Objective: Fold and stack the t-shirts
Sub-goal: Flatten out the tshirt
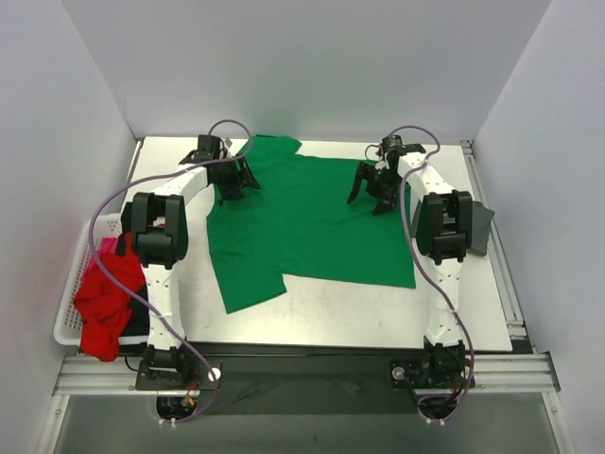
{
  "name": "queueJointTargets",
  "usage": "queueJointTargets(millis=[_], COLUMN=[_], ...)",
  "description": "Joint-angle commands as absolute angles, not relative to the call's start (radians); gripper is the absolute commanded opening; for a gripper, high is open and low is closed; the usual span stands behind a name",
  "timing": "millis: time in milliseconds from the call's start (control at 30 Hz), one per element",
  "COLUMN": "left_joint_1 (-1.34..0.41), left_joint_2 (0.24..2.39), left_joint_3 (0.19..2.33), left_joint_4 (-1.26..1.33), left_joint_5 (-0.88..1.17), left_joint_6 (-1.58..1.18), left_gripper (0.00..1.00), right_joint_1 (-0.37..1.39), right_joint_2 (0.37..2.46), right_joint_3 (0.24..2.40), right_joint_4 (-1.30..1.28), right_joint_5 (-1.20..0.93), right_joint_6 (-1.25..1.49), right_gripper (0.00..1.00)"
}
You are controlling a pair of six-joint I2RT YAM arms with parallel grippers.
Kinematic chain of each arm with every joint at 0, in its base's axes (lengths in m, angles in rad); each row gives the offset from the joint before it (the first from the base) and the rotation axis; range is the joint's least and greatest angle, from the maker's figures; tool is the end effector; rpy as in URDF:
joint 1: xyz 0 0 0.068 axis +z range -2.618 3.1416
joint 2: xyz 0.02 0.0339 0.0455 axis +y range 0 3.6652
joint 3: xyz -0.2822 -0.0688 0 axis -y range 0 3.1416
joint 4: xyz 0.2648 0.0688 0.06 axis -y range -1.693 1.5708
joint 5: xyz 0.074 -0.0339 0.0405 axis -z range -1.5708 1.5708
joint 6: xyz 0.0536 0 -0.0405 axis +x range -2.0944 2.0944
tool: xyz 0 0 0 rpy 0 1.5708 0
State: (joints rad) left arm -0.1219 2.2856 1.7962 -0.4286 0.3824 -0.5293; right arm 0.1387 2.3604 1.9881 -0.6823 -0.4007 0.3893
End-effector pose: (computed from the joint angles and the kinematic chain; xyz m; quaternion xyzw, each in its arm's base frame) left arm 0.5356 -0.0858 0.1568 -0.1284 0.9230 -0.2712 0.2407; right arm 0.5416 0.0967 0.1645 0.0680 0.9465 0.2510 0.1913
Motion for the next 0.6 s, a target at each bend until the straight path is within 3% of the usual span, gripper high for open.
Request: queueJointTargets(millis=[0,567], left_joint_1=[-0.14,-0.207], left_joint_2=[2.122,1.829], left_joint_3=[1.78,1.327], left_joint_4=[-0.419,-0.42], left_joint_5=[0.361,0.216], left_joint_6=[-0.491,-0.477], left_gripper=[0.75,0.75], right_joint_1=[0.137,0.206], right_joint_2=[2.283,2.014], right_joint_3=[2.013,1.577], right_joint_4=[-0.735,-0.677], right_joint_5=[-0.428,-0.382], right_joint_6=[0.367,0.311], right_gripper=[0.88,0.88])
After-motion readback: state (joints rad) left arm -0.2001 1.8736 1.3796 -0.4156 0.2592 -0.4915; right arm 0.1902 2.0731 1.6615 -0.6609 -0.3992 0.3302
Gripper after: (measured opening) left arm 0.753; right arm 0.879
